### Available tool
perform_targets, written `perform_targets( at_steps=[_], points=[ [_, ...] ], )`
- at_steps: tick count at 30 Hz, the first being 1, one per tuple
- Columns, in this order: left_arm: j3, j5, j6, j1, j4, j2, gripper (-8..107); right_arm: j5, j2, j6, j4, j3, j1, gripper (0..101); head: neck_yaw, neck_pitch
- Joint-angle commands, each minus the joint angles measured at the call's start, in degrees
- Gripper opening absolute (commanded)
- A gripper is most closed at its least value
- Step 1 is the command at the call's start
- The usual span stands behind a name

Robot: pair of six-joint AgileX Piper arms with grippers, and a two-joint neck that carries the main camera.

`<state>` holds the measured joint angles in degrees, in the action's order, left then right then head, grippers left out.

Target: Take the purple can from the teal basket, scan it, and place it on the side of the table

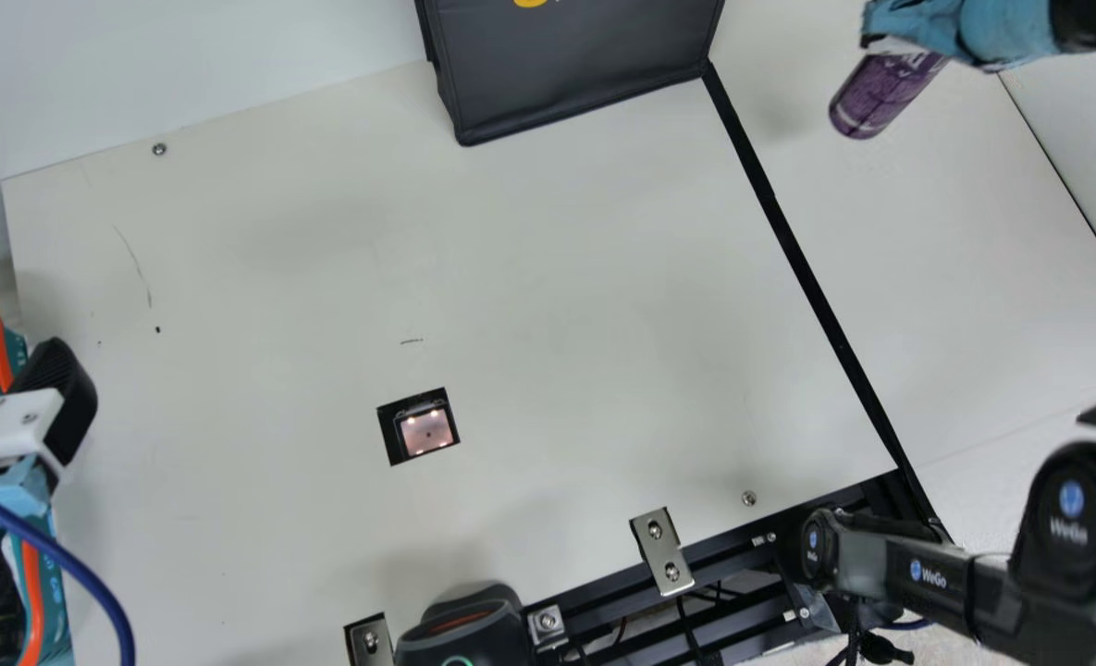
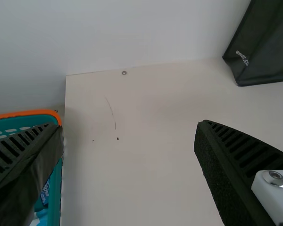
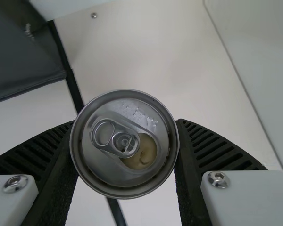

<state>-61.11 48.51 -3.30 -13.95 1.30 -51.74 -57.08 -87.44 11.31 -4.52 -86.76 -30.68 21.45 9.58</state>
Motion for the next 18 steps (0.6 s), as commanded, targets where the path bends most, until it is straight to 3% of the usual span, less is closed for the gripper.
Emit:
perform_targets(
  at_steps=[1, 8, 18],
  points=[
    [0.0, 0.0, 0.0, 0.0, 0.0, 0.0, 90, -0.25, -3.77, 5.12, -1.55, -3.17, -2.74, 0, 0.13, -1.66],
    [0.0, 0.0, 0.0, 0.0, 0.0, 0.0, 90, -1.23, -11.93, 9.77, -3.1, -11.13, -5.41, 0, 0.13, -1.66],
    [0.0, 0.0, 0.0, 0.0, 0.0, 0.0, 90, -3.54, -22.78, 11.6, -2.87, -23.1, -5.66, 0, 0.13, -1.66]
  ],
)
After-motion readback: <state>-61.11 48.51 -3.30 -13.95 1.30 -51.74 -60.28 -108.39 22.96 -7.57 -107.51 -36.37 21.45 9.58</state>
